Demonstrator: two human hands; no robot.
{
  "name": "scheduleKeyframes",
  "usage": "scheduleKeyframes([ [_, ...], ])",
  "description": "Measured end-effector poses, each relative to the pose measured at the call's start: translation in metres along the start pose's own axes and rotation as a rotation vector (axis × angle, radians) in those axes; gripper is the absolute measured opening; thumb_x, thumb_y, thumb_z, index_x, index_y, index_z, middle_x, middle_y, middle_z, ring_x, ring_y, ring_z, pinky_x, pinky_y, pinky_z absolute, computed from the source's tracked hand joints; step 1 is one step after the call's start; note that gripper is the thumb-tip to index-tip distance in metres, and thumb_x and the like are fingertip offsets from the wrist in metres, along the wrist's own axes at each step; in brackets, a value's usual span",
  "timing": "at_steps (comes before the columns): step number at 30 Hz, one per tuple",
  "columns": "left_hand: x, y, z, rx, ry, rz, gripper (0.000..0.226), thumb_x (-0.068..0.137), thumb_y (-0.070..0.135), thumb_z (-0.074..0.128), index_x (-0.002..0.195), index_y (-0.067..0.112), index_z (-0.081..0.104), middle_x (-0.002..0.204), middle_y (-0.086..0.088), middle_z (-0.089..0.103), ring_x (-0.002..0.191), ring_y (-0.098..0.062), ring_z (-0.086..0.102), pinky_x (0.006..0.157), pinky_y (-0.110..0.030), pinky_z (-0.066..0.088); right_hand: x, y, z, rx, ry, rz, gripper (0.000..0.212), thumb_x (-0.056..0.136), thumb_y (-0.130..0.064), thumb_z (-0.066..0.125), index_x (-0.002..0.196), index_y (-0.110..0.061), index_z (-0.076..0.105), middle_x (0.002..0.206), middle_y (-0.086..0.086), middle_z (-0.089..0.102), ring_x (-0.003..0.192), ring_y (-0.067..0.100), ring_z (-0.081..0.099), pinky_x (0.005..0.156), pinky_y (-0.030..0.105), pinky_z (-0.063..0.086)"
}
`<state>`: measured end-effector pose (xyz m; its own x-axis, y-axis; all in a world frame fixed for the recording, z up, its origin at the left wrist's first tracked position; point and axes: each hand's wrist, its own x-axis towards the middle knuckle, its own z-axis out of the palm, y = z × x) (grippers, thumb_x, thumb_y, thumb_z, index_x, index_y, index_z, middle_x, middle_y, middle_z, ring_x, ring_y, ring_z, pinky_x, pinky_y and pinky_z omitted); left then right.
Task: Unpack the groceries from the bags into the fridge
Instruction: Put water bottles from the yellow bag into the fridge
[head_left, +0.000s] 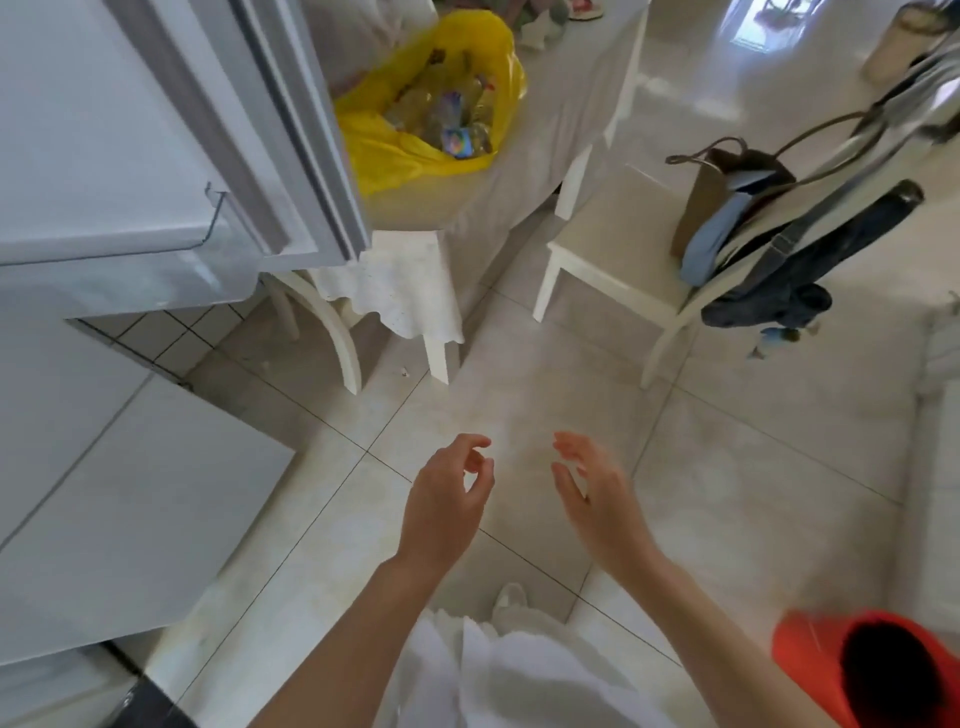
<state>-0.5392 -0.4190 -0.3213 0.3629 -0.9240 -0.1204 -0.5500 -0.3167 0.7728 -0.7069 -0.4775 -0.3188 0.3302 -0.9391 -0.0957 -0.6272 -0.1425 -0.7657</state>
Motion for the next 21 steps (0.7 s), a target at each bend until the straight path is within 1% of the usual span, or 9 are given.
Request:
scheduleKeyframes([
  [5,0.048,0.033,0.027,-0.009,-0.017,0.008,0.014,0.093,0.024,0.056,0.106,0.025,0.062,0.083,0.011,0.066,0.082,-0.005,0.061,0.079,-0.033,0.052,0.046,0.029,-0.036,0.018,0.025,0.059,0.030,0.092,-0.010,0.057,0.121,-0.007,0.056,0.111,0.003,0.062,0.103,0.016,0.059,0.093,0.040,0.049],
  [8,0.082,0.045,0.033,-0.004,-0.016,0.006,0.013,0.092,0.023,0.057,0.104,0.024,0.063,0.083,0.010,0.067,0.082,-0.006,0.062,0.080,-0.032,0.052,0.081,0.035,-0.050,0.008,0.025,0.061,0.030,0.092,-0.011,0.057,0.121,-0.007,0.056,0.111,0.003,0.061,0.102,0.017,0.059,0.093,0.038,0.049],
  [12,0.140,0.052,0.034,0.000,0.001,0.000,0.010,0.092,0.020,0.059,0.100,0.022,0.064,0.080,0.010,0.067,0.079,-0.003,0.062,0.078,-0.030,0.053,0.139,0.039,-0.063,-0.017,0.024,0.052,0.030,0.092,-0.017,0.057,0.121,-0.011,0.055,0.110,-0.003,0.060,0.102,0.012,0.058,0.091,0.036,0.050],
  [15,0.190,0.056,0.034,-0.011,0.019,-0.015,0.010,0.091,0.018,0.059,0.099,0.021,0.065,0.078,0.012,0.066,0.078,-0.002,0.062,0.077,-0.031,0.055,0.190,0.034,-0.073,-0.033,0.017,0.017,0.031,0.093,-0.018,0.056,0.123,-0.011,0.055,0.112,-0.004,0.059,0.103,0.010,0.057,0.092,0.031,0.048],
  [21,0.297,0.068,0.030,0.006,-0.007,-0.031,0.011,0.092,0.020,0.058,0.100,0.023,0.063,0.080,0.012,0.066,0.079,-0.001,0.063,0.076,-0.036,0.056,0.300,0.013,-0.090,-0.048,-0.024,-0.031,0.031,0.094,-0.018,0.055,0.124,-0.012,0.054,0.116,-0.004,0.058,0.104,0.005,0.051,0.092,0.021,0.041],
])
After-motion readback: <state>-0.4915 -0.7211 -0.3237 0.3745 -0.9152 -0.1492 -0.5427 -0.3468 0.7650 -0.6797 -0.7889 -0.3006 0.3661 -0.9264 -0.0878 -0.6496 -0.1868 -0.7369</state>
